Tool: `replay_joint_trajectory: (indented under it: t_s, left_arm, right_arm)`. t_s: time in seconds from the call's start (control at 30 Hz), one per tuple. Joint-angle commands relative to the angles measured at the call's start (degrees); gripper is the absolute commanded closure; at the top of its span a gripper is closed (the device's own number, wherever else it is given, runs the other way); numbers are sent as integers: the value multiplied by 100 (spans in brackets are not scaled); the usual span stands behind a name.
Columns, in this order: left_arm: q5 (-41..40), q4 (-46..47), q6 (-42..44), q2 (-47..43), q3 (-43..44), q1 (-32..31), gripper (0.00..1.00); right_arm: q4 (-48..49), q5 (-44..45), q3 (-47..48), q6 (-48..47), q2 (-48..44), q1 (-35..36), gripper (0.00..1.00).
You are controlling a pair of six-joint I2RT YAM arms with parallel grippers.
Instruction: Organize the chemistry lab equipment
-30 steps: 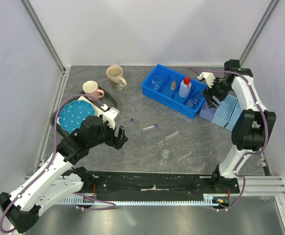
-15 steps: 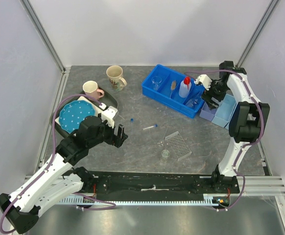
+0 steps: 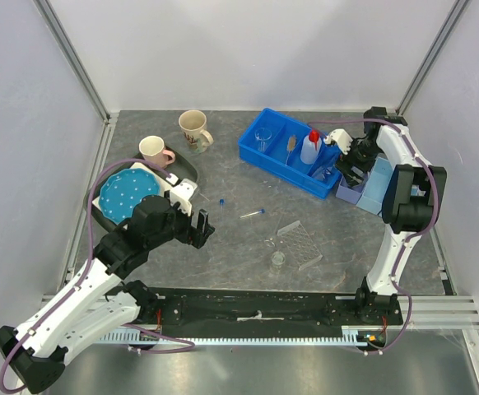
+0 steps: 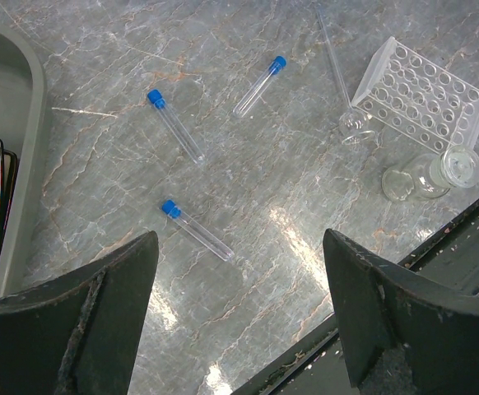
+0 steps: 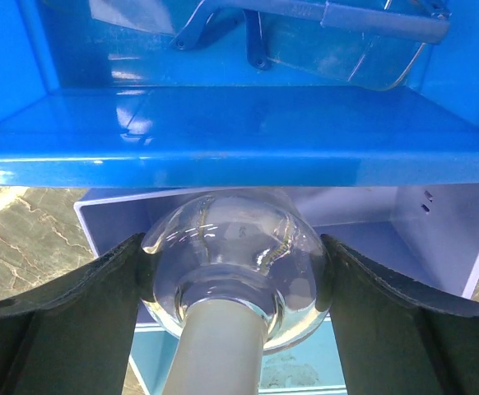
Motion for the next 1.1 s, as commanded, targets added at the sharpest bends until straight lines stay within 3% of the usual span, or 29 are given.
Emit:
replay_joint_trajectory:
  t_s: [0.0,0.1,0.33,1.07]
  left_arm:
    - [-9,277,19,-35,-12,-6,12]
    - [26,277,28,-26,-29,-6,12]
    - [35,294,28,-87,-38,-6,12]
    - [88,295,28,-184,-56,-6,12]
  right_arm:
    - [202,7,42,162,59,-15,23]
    - [228,-37,33,223,-55,-6,13]
    - [211,-99,165,346,-450,-6,2]
    - [-299,-538,271,443,-1409,195,2]
